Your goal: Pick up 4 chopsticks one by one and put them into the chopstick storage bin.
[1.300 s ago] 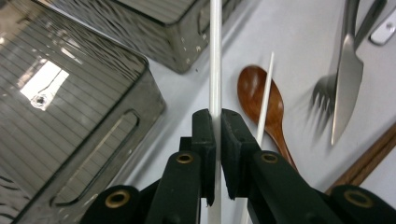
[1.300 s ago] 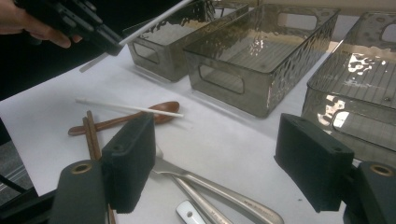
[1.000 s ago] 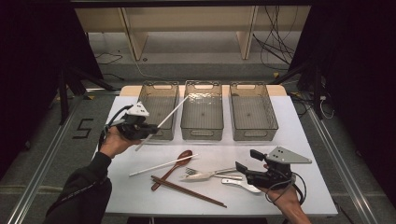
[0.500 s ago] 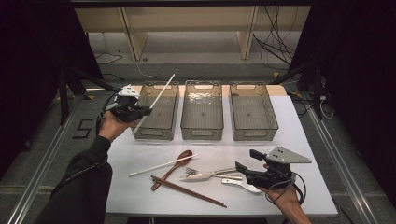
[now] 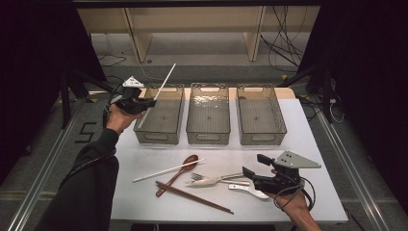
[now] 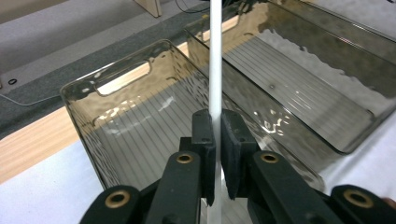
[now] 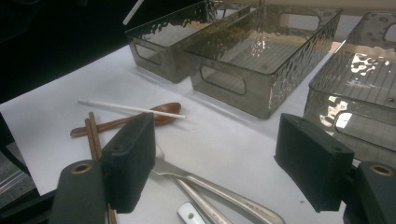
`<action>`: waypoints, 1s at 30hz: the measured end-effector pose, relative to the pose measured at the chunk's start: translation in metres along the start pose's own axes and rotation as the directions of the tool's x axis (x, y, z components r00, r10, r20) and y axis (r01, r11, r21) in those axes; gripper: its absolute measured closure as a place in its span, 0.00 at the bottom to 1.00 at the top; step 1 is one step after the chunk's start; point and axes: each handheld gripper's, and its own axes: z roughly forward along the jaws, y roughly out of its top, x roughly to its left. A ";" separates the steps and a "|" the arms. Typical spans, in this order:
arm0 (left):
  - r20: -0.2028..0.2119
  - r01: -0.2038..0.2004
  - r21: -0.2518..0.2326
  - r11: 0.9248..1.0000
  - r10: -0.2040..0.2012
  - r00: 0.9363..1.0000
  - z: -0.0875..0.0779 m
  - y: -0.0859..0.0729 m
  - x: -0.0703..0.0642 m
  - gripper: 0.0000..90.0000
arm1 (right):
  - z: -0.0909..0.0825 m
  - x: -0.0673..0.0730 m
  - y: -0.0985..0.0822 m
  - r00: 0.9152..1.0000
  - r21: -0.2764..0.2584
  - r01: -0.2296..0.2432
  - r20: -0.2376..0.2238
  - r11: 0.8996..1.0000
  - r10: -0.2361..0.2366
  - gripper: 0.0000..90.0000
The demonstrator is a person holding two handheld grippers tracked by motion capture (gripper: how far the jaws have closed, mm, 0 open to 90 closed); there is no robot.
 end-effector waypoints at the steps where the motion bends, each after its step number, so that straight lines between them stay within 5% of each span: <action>1: 0.003 0.004 0.001 1.000 -0.004 1.000 0.002 0.000 0.001 0.94 | 0.000 0.000 0.000 1.000 0.000 0.000 -0.001 1.000 0.000 0.33; 8: -0.010 0.049 -0.015 0.999 -0.049 0.999 0.011 -0.001 0.011 0.94 | 0.001 0.000 0.000 1.000 0.003 0.002 -0.003 1.000 -0.002 0.33; 30: -0.030 0.070 0.019 0.997 -0.069 0.997 0.026 -0.019 0.014 0.93 | 0.000 0.000 0.000 1.000 0.000 0.001 -0.004 1.000 -0.001 0.33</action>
